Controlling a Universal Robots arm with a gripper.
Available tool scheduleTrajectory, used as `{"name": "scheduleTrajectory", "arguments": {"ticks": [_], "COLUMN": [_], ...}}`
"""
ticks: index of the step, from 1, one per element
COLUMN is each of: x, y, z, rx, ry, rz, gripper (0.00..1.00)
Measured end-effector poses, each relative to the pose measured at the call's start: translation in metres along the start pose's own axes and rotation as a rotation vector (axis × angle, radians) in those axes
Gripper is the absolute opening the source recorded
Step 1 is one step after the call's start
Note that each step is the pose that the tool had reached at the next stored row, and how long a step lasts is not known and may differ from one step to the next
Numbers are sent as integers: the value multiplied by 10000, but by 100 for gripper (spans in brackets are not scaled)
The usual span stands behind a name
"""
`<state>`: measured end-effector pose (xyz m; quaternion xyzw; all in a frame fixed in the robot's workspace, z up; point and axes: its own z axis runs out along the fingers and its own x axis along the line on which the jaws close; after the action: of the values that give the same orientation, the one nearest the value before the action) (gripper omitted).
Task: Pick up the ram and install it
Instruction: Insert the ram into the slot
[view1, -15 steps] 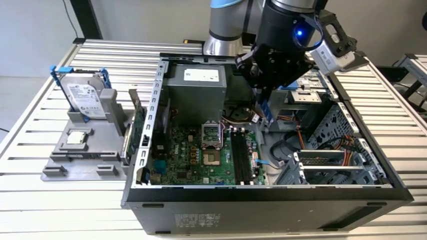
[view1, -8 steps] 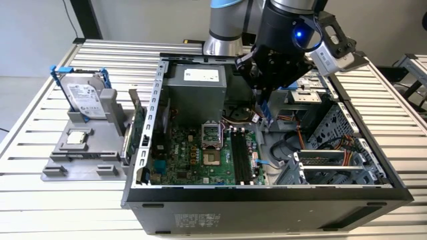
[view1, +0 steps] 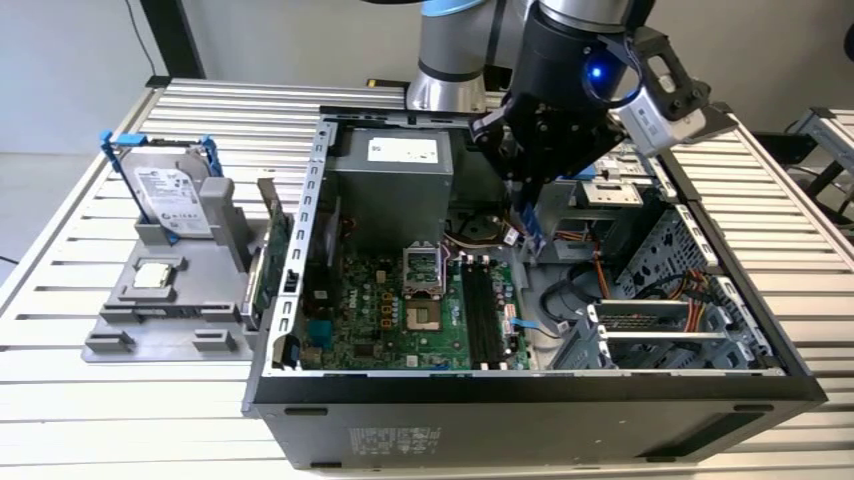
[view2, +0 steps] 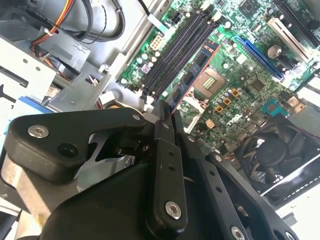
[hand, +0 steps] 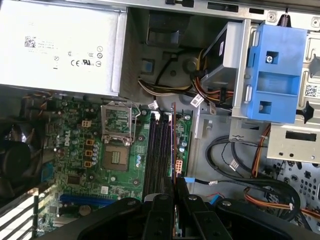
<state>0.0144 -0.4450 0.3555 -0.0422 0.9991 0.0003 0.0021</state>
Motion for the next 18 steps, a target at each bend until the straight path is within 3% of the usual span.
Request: {"name": "scheduleTrajectory", "arguments": {"ticks": [18], "x": [0], "y": [2], "z": [58], "rx": [56], "ry": [4], "rz": [74], "gripper": [0]}}
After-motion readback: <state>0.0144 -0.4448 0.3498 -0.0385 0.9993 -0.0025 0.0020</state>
